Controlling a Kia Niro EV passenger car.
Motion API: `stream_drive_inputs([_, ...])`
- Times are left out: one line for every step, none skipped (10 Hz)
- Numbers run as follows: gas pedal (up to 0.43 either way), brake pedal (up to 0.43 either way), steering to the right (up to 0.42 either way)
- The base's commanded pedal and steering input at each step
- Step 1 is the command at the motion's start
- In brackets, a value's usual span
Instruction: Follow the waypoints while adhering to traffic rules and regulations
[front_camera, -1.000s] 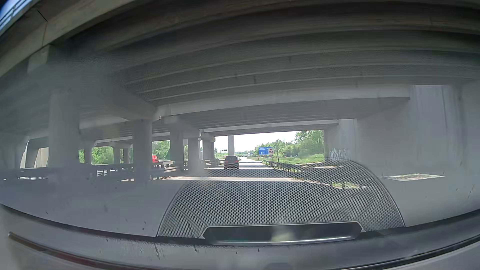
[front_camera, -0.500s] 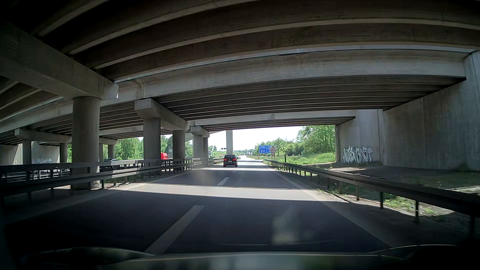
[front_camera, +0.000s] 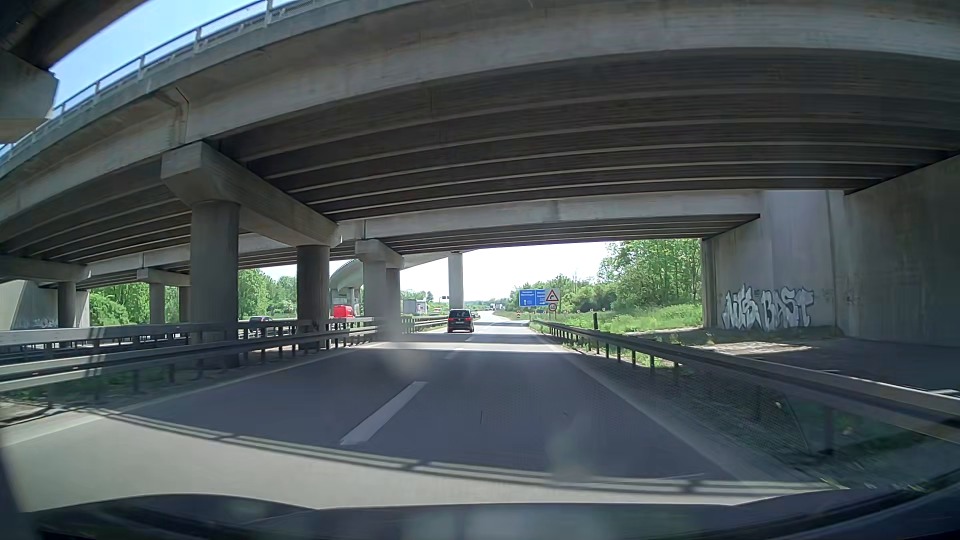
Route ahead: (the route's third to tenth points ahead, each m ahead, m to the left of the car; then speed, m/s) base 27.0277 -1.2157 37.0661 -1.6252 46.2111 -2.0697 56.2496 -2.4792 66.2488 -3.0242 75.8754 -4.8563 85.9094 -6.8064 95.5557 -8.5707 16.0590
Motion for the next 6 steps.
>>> stream_drive_inputs([0.11,0.0,-0.002])
stream_drive_inputs([0.11,0.0,-0.002])
stream_drive_inputs([0.11,0.0,-0.002])
stream_drive_inputs([0.11,0.0,-0.003])
stream_drive_inputs([0.11,0.0,-0.002])
stream_drive_inputs([0.11,0.0,-0.003])
